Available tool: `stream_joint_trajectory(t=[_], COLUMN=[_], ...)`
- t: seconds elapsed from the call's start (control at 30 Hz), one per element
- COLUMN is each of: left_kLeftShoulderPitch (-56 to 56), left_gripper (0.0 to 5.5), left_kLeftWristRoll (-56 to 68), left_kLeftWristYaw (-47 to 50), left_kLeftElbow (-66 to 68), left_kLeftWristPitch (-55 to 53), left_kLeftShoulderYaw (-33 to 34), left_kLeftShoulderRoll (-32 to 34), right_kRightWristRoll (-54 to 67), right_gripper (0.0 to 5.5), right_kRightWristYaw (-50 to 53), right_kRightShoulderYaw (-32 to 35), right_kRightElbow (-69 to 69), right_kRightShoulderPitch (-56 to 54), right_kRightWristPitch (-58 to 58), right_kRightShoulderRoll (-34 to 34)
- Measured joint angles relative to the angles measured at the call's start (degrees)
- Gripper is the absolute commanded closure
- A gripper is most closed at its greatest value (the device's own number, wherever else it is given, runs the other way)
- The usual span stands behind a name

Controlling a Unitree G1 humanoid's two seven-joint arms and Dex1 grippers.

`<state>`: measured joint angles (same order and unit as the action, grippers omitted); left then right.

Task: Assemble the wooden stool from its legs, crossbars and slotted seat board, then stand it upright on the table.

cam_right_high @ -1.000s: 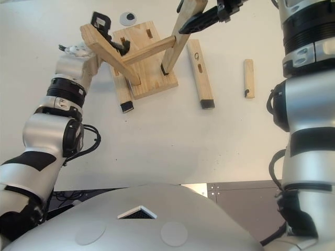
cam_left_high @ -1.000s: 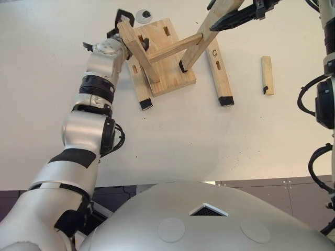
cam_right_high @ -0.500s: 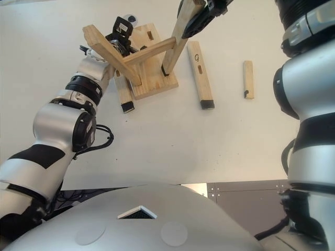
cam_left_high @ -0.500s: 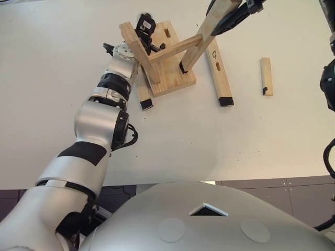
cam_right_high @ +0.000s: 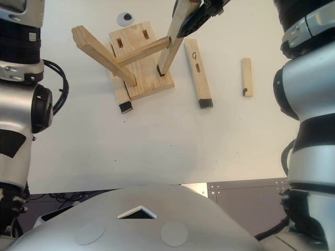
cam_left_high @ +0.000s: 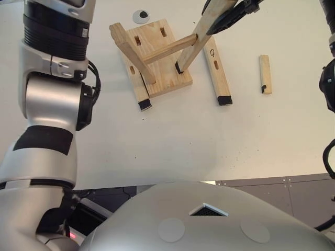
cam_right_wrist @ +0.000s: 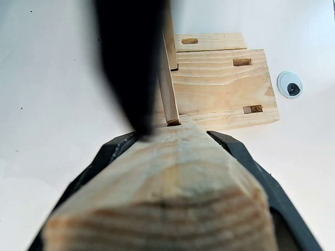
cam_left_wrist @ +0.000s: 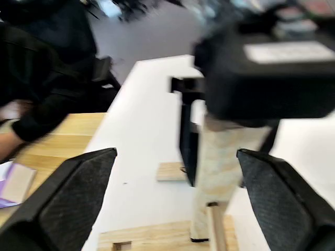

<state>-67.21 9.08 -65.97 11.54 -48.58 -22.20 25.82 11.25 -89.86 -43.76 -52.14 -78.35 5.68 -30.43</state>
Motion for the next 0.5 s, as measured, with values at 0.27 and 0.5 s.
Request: stream_joint_trajectory(t=[0.27, 0.5], left_kLeftShoulderPitch=[-2.42, 3.19], left_gripper=[1.81, 2.94], left_kLeftWristRoll=[-5.83, -8.00], left_kLeftWristYaw=[-11.18, -8.19], left_kLeftElbow=[-8.17, -7.18], left_kLeftWristPitch=[-0.97, 2.08], left_kLeftShoulderYaw=[-12.79, -14.60], left_kLeftShoulderRoll=[11.63, 11.45], right_kRightWristRoll=[-2.17, -3.06], right_gripper=[3.42, 3.42], right_kRightWristYaw=[-0.12, -0.26], right_kRightShoulderYaw=[3.83, 5.54], right_kRightElbow=[1.53, 2.82], right_kRightShoulderPitch=[1.92, 2.97], right_kRightWristPitch=[1.22, 1.38], right_kRightShoulderRoll=[0.16, 0.20])
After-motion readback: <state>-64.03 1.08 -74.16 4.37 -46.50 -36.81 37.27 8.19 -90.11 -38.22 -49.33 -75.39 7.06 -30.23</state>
